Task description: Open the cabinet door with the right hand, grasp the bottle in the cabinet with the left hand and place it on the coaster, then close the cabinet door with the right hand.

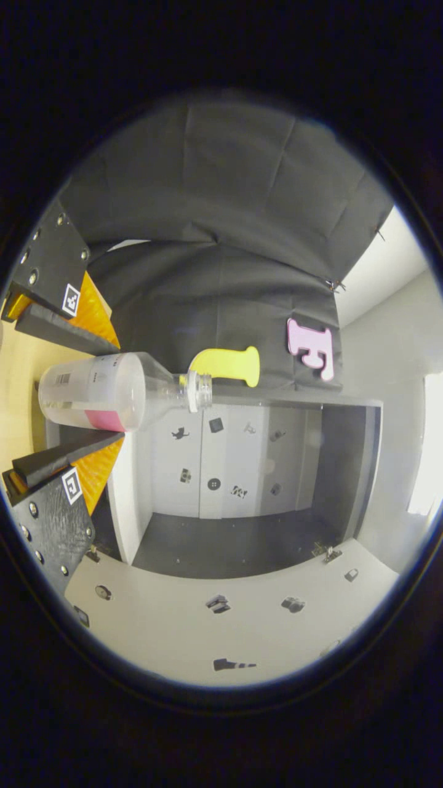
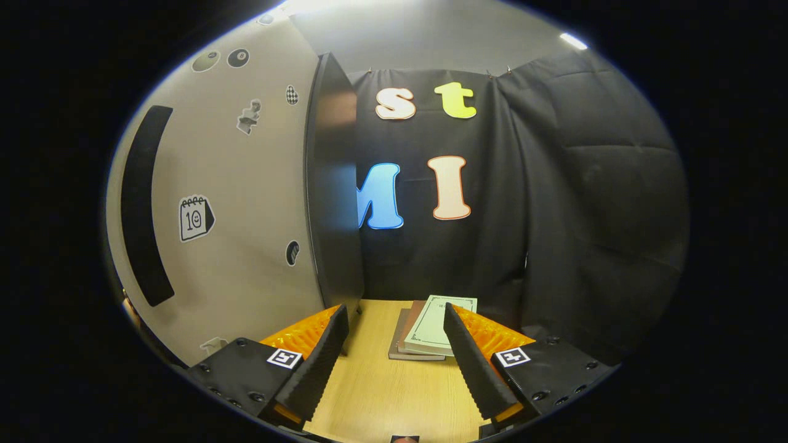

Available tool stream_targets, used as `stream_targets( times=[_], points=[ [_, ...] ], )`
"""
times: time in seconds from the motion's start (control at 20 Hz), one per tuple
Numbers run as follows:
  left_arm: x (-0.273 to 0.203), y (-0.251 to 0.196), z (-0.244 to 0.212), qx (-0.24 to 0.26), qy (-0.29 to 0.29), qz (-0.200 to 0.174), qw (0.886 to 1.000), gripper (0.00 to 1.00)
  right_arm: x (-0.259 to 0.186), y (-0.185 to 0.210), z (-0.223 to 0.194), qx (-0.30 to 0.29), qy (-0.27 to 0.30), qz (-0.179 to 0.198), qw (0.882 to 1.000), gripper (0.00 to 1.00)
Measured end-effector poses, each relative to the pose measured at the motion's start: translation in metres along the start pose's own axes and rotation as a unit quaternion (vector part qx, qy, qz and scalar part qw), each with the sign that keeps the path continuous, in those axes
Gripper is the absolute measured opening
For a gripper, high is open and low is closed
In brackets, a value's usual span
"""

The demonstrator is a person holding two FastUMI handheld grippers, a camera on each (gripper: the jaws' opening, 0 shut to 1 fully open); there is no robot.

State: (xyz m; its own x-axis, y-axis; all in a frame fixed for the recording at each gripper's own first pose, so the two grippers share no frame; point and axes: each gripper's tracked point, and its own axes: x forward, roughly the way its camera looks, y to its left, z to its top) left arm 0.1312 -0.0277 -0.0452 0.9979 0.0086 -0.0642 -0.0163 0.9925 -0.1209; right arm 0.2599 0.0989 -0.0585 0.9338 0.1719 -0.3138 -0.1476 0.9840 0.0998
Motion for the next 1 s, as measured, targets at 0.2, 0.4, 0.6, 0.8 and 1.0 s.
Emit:
stream_targets(
  times=[0.2, 0.4, 0.6, 0.8, 1.0],
  points=[
    [-0.033, 0.02, -0.035, -0.011, 0.011, 0.024, 1.0, 0.72, -0.004, -0.011, -0.002, 0.011, -0.001, -0.009, 1.0, 0.98],
    [-0.055, 0.04, -0.084, -0.009, 0.024, 0.051, 0.998, 0.72, -0.007, -0.013, 0.002, 0.02, -0.004, -0.011, 1.0, 0.98],
    [-0.072, 0.06, -0.126, -0.013, 0.04, 0.076, 0.996, 0.72, -0.01, -0.017, 0.005, 0.027, -0.012, -0.017, 0.999, 0.98],
    [-0.075, 0.078, -0.167, -0.006, 0.059, 0.1, 0.993, 0.72, -0.013, -0.025, 0.003, 0.038, -0.004, -0.026, 0.999, 0.98],
    [-0.075, 0.087, -0.204, 0.002, 0.074, 0.113, 0.991, 0.73, -0.014, -0.029, 0.002, 0.025, 0.002, -0.038, 0.999, 0.98]
  ],
)
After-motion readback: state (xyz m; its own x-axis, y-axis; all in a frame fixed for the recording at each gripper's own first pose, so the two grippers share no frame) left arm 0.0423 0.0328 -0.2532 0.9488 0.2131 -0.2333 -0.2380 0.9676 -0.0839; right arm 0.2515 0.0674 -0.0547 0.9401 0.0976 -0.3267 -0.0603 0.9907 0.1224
